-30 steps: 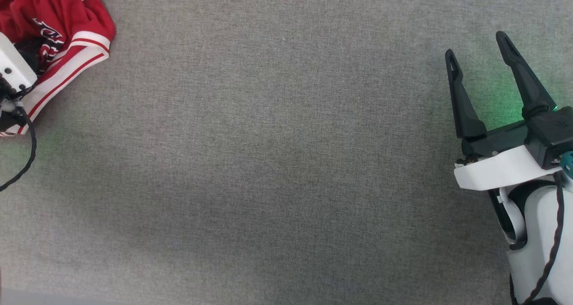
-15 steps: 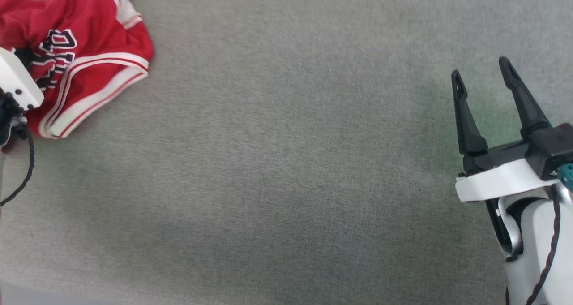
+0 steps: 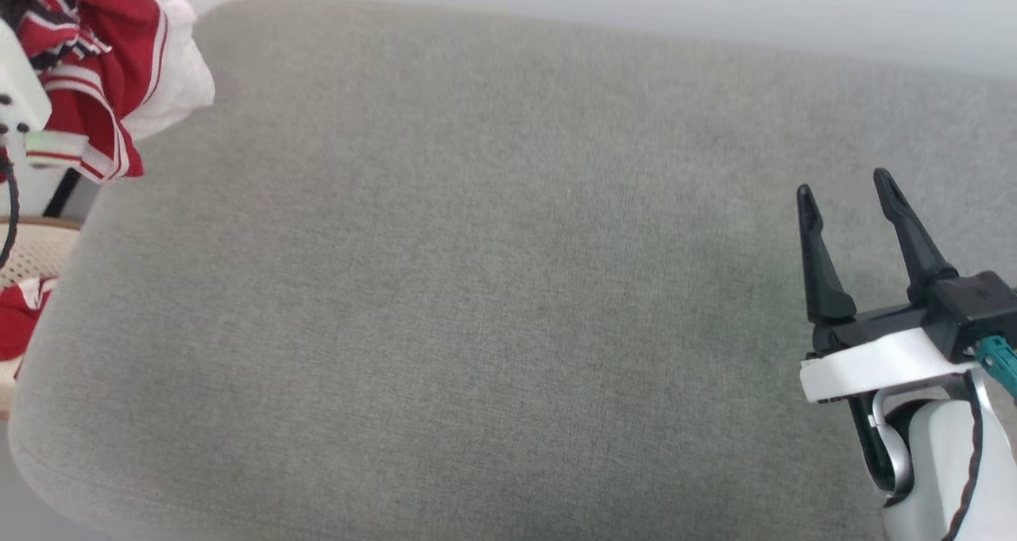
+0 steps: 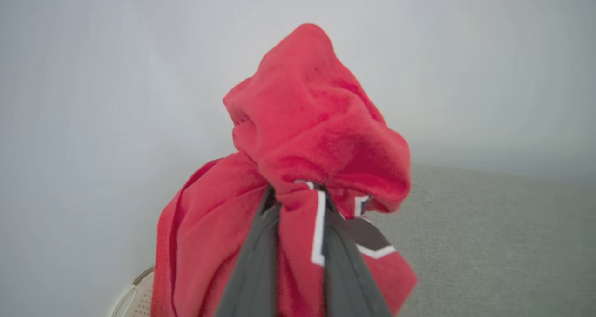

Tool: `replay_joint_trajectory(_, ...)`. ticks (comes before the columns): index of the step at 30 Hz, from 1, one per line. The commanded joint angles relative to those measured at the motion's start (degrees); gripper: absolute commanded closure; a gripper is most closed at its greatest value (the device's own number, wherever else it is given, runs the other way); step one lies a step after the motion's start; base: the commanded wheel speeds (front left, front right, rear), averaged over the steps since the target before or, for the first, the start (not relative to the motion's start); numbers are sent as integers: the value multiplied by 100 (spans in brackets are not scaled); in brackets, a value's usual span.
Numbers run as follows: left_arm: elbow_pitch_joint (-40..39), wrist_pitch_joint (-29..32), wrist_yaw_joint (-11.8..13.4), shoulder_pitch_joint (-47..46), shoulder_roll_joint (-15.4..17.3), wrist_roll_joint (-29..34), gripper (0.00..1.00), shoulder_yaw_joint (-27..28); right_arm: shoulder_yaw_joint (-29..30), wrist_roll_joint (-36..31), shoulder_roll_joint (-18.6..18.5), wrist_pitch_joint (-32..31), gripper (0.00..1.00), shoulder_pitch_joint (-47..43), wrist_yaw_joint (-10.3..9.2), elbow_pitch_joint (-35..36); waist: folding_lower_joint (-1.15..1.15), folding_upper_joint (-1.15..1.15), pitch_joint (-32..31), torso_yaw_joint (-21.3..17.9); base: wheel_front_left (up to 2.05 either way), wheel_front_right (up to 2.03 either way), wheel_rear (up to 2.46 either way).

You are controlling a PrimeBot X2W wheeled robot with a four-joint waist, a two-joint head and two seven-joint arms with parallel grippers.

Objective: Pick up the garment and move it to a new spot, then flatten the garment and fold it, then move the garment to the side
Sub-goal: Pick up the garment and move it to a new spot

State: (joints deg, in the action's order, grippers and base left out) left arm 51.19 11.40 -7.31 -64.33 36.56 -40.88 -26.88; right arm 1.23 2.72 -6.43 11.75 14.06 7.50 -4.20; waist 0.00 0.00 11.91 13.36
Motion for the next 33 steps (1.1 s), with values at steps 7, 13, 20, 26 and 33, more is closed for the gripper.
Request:
replay_joint_trajectory(7,-1434,619,21,181,304,-137,100,-209,207,31,120,157,0,-200,-1,-39,0,0,-439,-136,0,0,0)
replay_joint_trajectory(13,-3046,1317,326,564,613,-273,100,-255,446,-20,215,233,0,-308,-1,9,0,0,-553,-498,0,0,0)
replay_joint_trajectory(20,-4851,2064,808,1073,865,-388,100,-365,677,-77,298,287,0,-365,0,19,0,0,-544,-1170,0,0,0)
replay_joint_trajectory(26,-5853,2563,1059,1482,833,-494,100,-666,846,-68,346,318,0,-418,0,35,0,0,-441,-1726,0,0,0)
replay_joint_trajectory(33,-6237,2902,1156,2000,674,-447,100,-1212,876,59,360,345,0,-437,0,-48,0,0,-251,-2154,0,0,0)
